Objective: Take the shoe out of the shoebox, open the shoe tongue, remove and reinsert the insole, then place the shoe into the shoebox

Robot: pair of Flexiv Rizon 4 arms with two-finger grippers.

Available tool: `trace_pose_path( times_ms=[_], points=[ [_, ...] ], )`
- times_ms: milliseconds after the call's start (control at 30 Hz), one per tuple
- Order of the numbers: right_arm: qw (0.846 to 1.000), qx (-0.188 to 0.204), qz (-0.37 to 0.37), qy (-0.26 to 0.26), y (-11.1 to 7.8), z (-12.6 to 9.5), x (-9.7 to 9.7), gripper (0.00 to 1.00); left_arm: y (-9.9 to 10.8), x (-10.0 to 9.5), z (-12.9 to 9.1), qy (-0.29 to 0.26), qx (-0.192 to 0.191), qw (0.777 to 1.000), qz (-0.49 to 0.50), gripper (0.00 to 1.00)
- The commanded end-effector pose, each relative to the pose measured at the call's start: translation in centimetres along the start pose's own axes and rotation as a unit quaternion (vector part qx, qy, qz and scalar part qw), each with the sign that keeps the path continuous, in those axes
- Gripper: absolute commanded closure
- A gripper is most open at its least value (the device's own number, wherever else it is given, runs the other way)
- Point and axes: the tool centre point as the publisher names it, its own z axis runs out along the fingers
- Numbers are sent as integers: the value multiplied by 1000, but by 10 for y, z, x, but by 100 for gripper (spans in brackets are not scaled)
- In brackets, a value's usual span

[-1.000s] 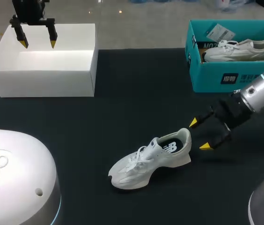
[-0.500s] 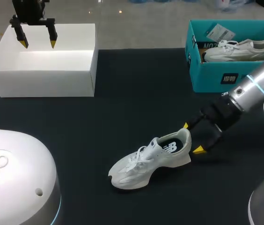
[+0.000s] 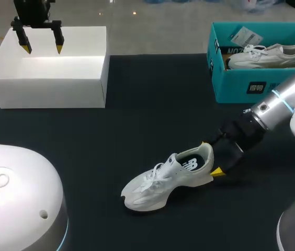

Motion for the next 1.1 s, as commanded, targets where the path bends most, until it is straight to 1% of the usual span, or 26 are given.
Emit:
trace_pose_path(
  times_ms=[33, 267, 500, 700, 733, 767, 833, 933, 1067, 1100],
  points=[
    [1000, 0, 4, -1, 2, 12, -3, 0, 0, 0, 0, 0, 0, 1000, 0, 0],
    [1000, -5, 2, 4, 10, 22, -2, 0, 0, 0, 0, 0, 0, 1000, 0, 0],
    [1000, -14, 11, 5, 9, 33, 7, 0, 0, 0, 0, 0, 0, 1000, 0, 0],
    [999, -23, 33, -18, 5, 39, 7, 0, 0, 0, 0, 0, 0, 1000, 0, 0],
    [999, -24, 34, -25, 5, 39, 7, 10, 0, 0, 0, 0, 0, 1000, 0, 0],
    [999, -20, 35, -28, 5, 39, 7, 100, 0, 0, 0, 0, 0, 1000, 0, 0],
    [999, -19, 35, -26, 4, 40, 7, 100, 0, 0, 0, 0, 0, 1000, 0, 0],
    [998, -14, 37, -38, 5, 36, 11, 100, 0, 0, 0, 0, 0, 1000, 0, 0],
    [996, -8, 54, -64, 5, 23, 17, 100, 0, 0, 0, 0, 0, 1000, 0, 0],
    [996, -14, 58, -71, 6, 19, 19, 100, 0, 0, 0, 0, 0, 1000, 0, 0]
  ],
)
